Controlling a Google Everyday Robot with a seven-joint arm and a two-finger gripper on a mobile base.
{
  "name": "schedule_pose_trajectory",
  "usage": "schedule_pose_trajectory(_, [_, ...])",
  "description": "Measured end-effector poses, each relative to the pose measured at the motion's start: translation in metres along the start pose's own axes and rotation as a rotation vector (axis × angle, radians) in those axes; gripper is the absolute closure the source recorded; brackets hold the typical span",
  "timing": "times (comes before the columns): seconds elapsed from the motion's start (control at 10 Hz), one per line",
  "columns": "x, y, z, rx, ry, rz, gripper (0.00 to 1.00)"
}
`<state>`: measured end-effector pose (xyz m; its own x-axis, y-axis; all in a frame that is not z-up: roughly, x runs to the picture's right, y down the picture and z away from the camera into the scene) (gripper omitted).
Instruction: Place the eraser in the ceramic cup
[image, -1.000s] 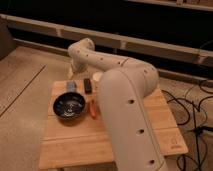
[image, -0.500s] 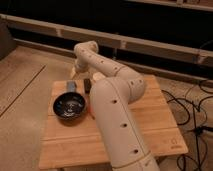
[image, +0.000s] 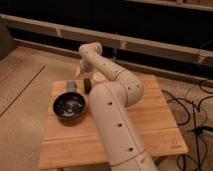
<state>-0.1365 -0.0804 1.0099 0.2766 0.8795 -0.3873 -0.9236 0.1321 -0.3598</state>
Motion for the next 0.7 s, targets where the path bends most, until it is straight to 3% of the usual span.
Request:
schedule_pose_trajectory(0.1, [0.006,-0.003,0.007,0.008,0.021,0.006,0.35])
schedule_pose_trajectory(0.7, [0.009,-0.004,0.019,0.011,0.060,0.023,0.35])
